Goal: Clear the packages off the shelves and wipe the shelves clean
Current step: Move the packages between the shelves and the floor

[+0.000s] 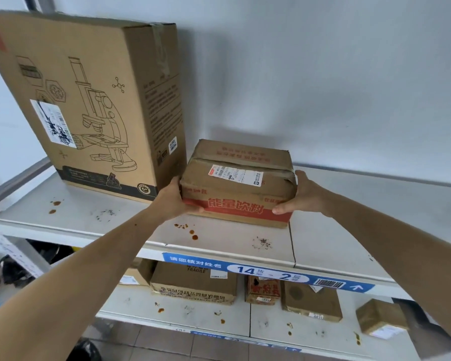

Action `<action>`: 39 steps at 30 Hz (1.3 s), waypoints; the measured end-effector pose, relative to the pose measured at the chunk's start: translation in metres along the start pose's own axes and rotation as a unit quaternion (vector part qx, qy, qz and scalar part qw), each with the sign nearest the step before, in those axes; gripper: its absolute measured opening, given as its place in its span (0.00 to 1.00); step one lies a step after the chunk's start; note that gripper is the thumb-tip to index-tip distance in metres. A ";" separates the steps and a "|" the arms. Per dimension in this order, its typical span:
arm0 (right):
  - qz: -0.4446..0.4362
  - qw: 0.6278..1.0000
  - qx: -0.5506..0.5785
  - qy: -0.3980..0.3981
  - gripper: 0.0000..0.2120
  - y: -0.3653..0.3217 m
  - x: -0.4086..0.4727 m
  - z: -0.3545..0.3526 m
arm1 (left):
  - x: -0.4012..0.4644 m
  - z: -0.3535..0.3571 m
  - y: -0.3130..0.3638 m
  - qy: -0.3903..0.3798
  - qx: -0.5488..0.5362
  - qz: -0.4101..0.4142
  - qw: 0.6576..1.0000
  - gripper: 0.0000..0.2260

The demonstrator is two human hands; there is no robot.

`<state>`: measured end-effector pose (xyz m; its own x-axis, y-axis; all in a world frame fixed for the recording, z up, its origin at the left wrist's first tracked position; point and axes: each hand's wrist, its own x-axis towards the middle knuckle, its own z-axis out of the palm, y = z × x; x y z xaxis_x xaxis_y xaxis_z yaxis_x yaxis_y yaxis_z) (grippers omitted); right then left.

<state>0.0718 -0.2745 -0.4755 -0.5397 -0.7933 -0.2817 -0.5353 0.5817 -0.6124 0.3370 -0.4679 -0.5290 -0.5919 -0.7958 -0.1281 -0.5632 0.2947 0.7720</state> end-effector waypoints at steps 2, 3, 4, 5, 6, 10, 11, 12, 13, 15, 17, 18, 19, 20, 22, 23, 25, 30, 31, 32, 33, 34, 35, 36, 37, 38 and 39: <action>0.003 1.000 0.011 -0.001 0.56 0.000 0.004 0.005 | 0.007 0.000 -0.006 -0.028 -0.005 0.003 1.000 0.50; 0.006 1.000 0.014 0.003 0.56 0.000 0.006 0.008 | 0.009 -0.001 -0.008 -0.036 -0.012 0.005 0.999 0.50; 0.009 1.000 0.014 0.013 0.55 0.000 0.007 0.010 | 0.012 -0.001 -0.009 -0.039 -0.020 0.008 0.999 0.50; 0.017 0.999 0.015 0.027 0.54 0.000 0.008 0.012 | 0.014 -0.001 -0.009 -0.040 -0.025 0.015 0.999 0.49; 0.028 0.999 0.014 0.039 0.53 -0.001 0.009 0.013 | 0.016 -0.002 -0.008 -0.040 -0.025 0.023 0.999 0.48; 0.049 0.997 0.021 0.059 0.57 -0.005 0.012 0.018 | 0.021 -0.005 -0.006 -0.035 -0.015 0.050 0.998 0.48; 0.050 0.996 0.027 0.063 0.58 -0.006 0.012 0.018 | 0.023 -0.006 -0.006 -0.035 -0.012 0.056 0.998 0.48; 0.052 0.996 0.033 0.068 0.57 -0.006 0.012 0.019 | 0.025 -0.007 -0.006 -0.037 -0.011 0.063 0.997 0.47; 0.057 0.995 0.038 0.072 0.57 -0.006 0.011 0.019 | 0.026 -0.007 -0.005 -0.039 -0.010 0.070 0.997 0.47; 0.067 0.994 0.041 0.080 0.55 -0.005 0.006 0.018 | 0.027 -0.008 -0.002 -0.047 -0.006 0.082 0.996 0.46; 0.077 0.992 0.041 0.095 0.52 -0.003 -0.001 0.016 | 0.029 -0.009 0.001 -0.056 -0.008 0.093 0.994 0.45; 0.081 0.991 0.041 0.101 0.52 -0.002 -0.005 0.014 | 0.030 -0.009 0.004 -0.062 -0.008 0.099 0.993 0.45; 0.082 0.990 0.043 0.108 0.52 -0.001 -0.009 0.012 | 0.030 -0.009 0.008 -0.066 -0.007 0.104 0.992 0.46; 0.085 0.988 0.044 0.118 0.52 0.000 -0.016 0.009 | 0.032 -0.007 0.011 -0.072 -0.007 0.115 0.991 0.47; 0.093 0.985 0.048 0.138 0.51 0.004 -0.030 0.003 | 0.033 -0.004 0.021 -0.085 -0.007 0.136 0.987 0.49; 0.098 0.983 0.049 0.148 0.51 0.006 -0.038 -0.001 | 0.032 -0.001 0.027 -0.090 -0.006 0.148 0.985 0.48; 0.106 0.979 0.056 0.164 0.52 0.012 -0.056 -0.006 | 0.030 0.006 0.039 -0.101 -0.005 0.169 0.980 0.45; 0.137 0.963 0.071 0.222 0.53 0.031 -0.116 -0.015 | 0.018 0.032 0.069 -0.154 -0.013 0.225 0.962 0.44; 0.144 0.959 0.077 0.233 0.54 0.035 -0.130 -0.015 | 0.013 0.039 0.076 -0.164 -0.009 0.236 0.958 0.44; 0.156 0.953 0.085 0.246 0.57 0.042 -0.146 -0.015 | 0.007 0.048 0.083 -0.173 -0.002 0.251 0.952 0.44; 0.166 0.947 0.092 0.259 0.58 0.048 -0.162 -0.015 | 0.000 0.056 0.091 -0.182 0.004 0.265 0.947 0.44; 0.177 0.942 0.095 0.270 0.58 0.053 -0.176 -0.014 | -0.008 0.063 0.098 -0.190 0.008 0.279 0.941 0.43; 0.192 0.934 0.099 0.286 0.56 0.060 -0.194 -0.012 | -0.018 0.073 0.105 -0.201 0.010 0.291 0.935 0.43; 0.204 0.926 0.102 0.300 0.53 0.066 -0.210 -0.011 | -0.026 0.082 0.111 -0.210 0.013 0.303 0.929 0.43; 0.218 0.919 0.106 0.312 0.52 0.075 -0.228 -0.011 | -0.037 0.092 0.118 -0.221 0.015 0.313 0.923 0.42; 0.227 0.914 0.108 0.319 0.52 0.081 -0.246 -0.010 | -0.047 0.102 0.124 -0.231 0.017 0.322 0.918 0.42; 0.237 0.909 0.110 0.325 0.52 0.087 -0.261 -0.009 | -0.056 0.111 0.129 -0.237 0.017 0.330 0.913 0.42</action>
<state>0.1603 -0.0148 -0.4486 -0.9840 -0.1473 -0.1004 -0.0380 0.7235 -0.6892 0.2338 -0.3265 -0.4909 -0.9877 -0.1222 0.0974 -0.0057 0.6510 0.7591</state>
